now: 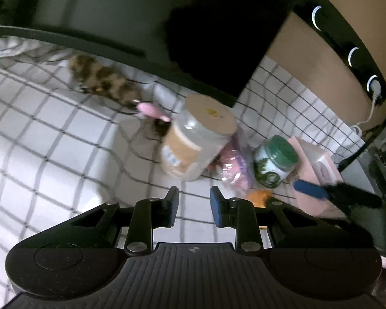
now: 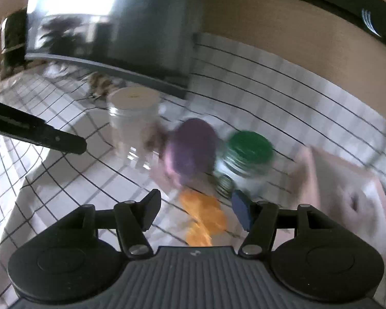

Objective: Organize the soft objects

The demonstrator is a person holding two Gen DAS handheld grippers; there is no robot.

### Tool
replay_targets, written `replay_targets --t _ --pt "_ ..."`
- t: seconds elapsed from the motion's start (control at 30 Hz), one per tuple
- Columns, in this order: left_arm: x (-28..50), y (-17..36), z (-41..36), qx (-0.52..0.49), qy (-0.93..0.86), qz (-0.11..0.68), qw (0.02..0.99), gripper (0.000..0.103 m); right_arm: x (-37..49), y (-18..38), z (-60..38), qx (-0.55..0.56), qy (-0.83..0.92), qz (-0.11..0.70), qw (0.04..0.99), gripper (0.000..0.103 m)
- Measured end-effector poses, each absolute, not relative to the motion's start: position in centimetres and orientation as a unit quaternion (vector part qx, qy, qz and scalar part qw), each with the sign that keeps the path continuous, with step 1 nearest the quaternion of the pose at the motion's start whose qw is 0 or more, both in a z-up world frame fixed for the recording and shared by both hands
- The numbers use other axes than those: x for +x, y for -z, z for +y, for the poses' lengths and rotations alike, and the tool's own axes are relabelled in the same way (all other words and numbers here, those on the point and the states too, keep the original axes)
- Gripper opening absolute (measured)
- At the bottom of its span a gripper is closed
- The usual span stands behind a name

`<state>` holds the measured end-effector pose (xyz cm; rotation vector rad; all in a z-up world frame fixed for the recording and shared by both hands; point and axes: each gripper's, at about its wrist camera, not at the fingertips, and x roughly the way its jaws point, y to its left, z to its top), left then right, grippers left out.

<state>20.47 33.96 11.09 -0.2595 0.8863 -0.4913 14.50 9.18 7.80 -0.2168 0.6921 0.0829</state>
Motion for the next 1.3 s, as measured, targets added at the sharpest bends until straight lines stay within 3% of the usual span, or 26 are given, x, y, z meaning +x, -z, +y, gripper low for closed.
replay_targets --t 0.43,0.47,0.5,0.53,0.77,0.9,0.97,1.03,1.3 --pt "17.7 -9.9 39.8 -0.159 0.179 0.447 0.862 0.029 22.5 -3.1 15.4 -0.247 -0.046 0.343 0.905 0.061" --pt "17.7 -9.8 39.7 -0.16 0.179 0.446 0.862 0.029 22.4 -3.3 15.2 -0.24 -0.046 0.343 0.907 0.057" --pt "17.7 -9.8 39.6 -0.162 0.18 0.447 0.861 0.029 22.1 -3.5 15.1 -0.229 -0.049 0.345 0.909 0.037" --pt "17.7 -9.8 39.4 -0.163 0.182 0.447 0.86 0.029 21.7 -3.8 14.8 -0.216 -0.055 0.348 0.911 0.024" --pt "18.5 -10.0 35.8 -0.16 0.218 0.45 0.851 0.03 15.6 -6.3 13.8 -0.132 -0.132 0.372 0.91 0.017" --pt "19.0 -10.5 33.9 -0.151 0.226 0.447 0.852 0.03 11.8 -6.8 13.5 -0.101 -0.206 0.392 0.891 0.018" --pt "19.3 -10.6 33.3 -0.152 0.221 0.444 0.855 0.029 10.0 -7.2 12.9 -0.092 -0.226 0.392 0.887 0.029" --pt "19.7 -10.6 33.2 -0.155 0.222 0.444 0.854 0.029 8.8 -7.8 12.1 -0.09 -0.218 0.38 0.895 0.055" --pt "20.7 -11.0 28.8 -0.124 0.264 0.459 0.839 0.029 9.1 -10.0 6.9 -0.033 -0.147 0.366 0.918 0.058"
